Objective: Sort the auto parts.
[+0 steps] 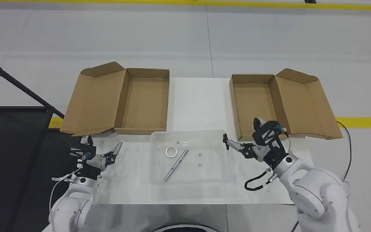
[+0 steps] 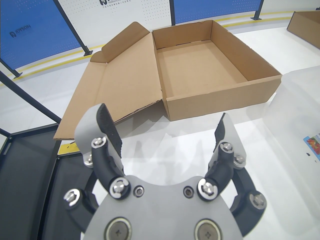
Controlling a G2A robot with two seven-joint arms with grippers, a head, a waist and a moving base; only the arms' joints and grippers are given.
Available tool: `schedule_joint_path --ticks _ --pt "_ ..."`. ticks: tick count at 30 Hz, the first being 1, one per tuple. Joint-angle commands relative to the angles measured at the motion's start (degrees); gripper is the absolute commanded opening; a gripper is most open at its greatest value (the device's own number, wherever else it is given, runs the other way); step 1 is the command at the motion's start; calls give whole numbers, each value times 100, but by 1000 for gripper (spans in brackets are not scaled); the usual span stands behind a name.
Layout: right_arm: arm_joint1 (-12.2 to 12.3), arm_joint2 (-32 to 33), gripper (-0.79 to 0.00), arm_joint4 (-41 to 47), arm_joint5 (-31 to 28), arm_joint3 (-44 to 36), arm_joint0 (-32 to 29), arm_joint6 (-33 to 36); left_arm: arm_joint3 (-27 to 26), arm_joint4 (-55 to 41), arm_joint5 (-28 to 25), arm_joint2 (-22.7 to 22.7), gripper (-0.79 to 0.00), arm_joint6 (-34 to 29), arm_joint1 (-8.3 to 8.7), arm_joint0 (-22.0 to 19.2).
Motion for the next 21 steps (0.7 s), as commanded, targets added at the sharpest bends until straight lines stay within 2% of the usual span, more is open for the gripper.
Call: schedule_joint_path --ticks 1,5,12,15,18,21 --pt "3 -115 0 -212 17 -37 27 108 0 0 0 0 0 0 0 0" --pt "1 -565 0 -404 -64 -77 379 663 0 0 0 0 0 0 0 0" --pt "-42 -1703 0 -79 -496 282 1693 2697 0 0 0 0 0 0 0 0" --pt "-122 -2362 0 51 -406 644 2300 3377 0 0 0 0 0 0 0 0" --pt "-216 -2826 0 327 -129 1007 2780 3772 0 0 0 0 0 0 0 0" --pt "-230 -2886 0 360 -73 1061 2863 3850 0 0 0 0 0 0 0 0"
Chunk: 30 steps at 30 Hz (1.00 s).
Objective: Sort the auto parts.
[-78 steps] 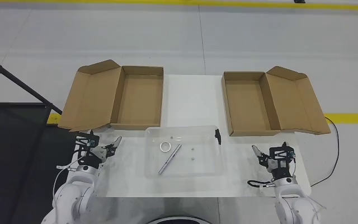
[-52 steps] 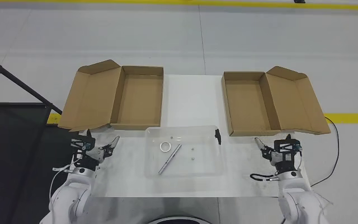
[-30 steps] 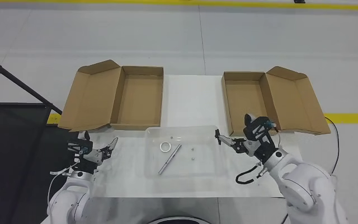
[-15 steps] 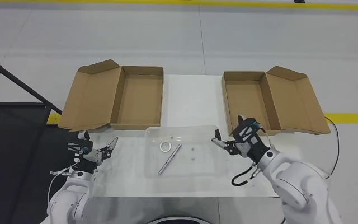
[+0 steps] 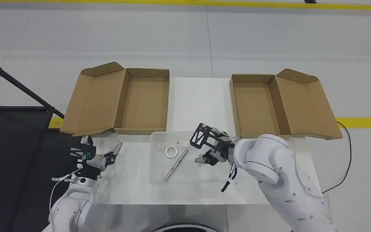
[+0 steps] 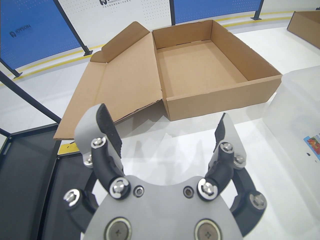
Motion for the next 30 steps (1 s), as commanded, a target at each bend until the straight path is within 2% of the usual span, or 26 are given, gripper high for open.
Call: schedule_joint_path --ticks 1,9,16,20,21,23,25,27,30 --pt "3 13 0 -8 -8 -10 -15 -14 0 0 0 0 0 0 0 0" --pt "1 -19 0 -27 -19 4 -34 -34 0 0 0 0 0 0 0 0" --pt "-136 -682 0 -325 327 452 184 -489 0 0 0 0 0 0 0 0" --pt "-198 -932 0 -460 502 691 334 -378 0 0 0 0 0 0 0 0" --pt "-211 -976 -34 -479 572 759 355 -315 0 0 0 0 0 0 0 0" --pt "-234 -1043 -243 -454 646 872 394 -243 0 0 0 0 0 0 0 0" --pt "-251 -1099 -348 -494 731 981 421 -161 0 0 0 0 0 0 0 0" --pt "-266 -1169 -409 -592 800 1065 437 -82 0 0 0 0 0 0 0 0" --pt "-300 -1297 -422 -758 978 1157 464 60 0 0 0 0 0 0 0 0"
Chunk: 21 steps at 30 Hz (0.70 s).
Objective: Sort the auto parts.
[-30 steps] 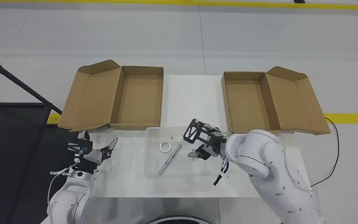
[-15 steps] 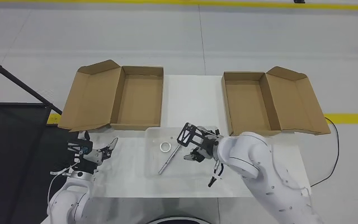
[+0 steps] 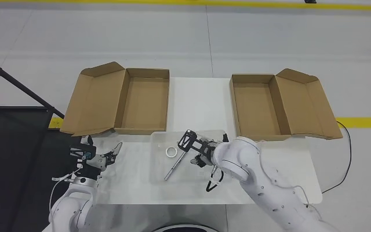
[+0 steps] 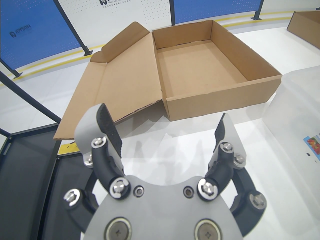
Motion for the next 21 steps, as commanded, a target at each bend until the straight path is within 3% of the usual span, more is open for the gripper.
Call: schedule_joint_path --ticks 1,16,21 --pt "-23 -69 -422 -57 78 71 19 29 0 0 0 0 0 0 0 0" --pt "-188 -306 -505 -53 252 671 270 110 0 0 0 0 0 0 0 0" --pt "-233 -337 -659 60 174 831 356 125 0 0 0 0 0 0 0 0"
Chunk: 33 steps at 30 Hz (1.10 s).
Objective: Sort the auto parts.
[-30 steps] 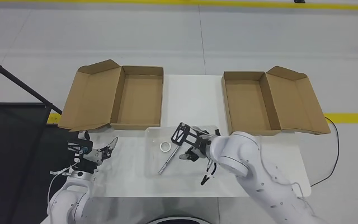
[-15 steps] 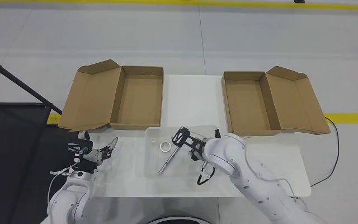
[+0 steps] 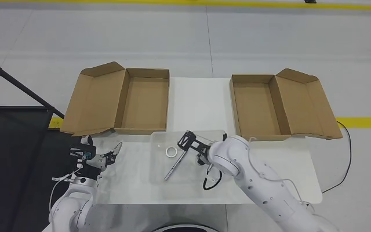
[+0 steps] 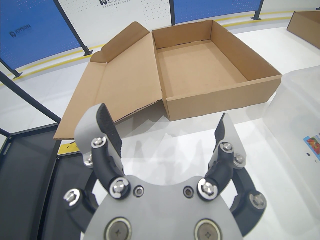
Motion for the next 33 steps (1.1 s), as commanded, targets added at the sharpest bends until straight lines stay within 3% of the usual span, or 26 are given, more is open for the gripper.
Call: schedule_joint_path --ticks 1,3,10,17,25,33 --pt "-15 -7 -674 30 -26 54 33 1 0 0 0 0 0 0 0 0" --pt "-29 -20 -785 33 -42 85 56 10 0 0 0 0 0 0 0 0" --pt "-14 244 -785 229 -98 -95 47 -200 0 0 0 0 0 0 0 0" --pt "197 1358 -785 1037 -476 -624 -416 -849 0 0 0 0 0 0 0 0" --pt "448 2772 -785 1670 -793 -1453 -1473 -1868 0 0 0 0 0 0 0 0" --pt "469 2858 -785 1648 -847 -1537 -1558 -1869 0 0 0 0 0 0 0 0"
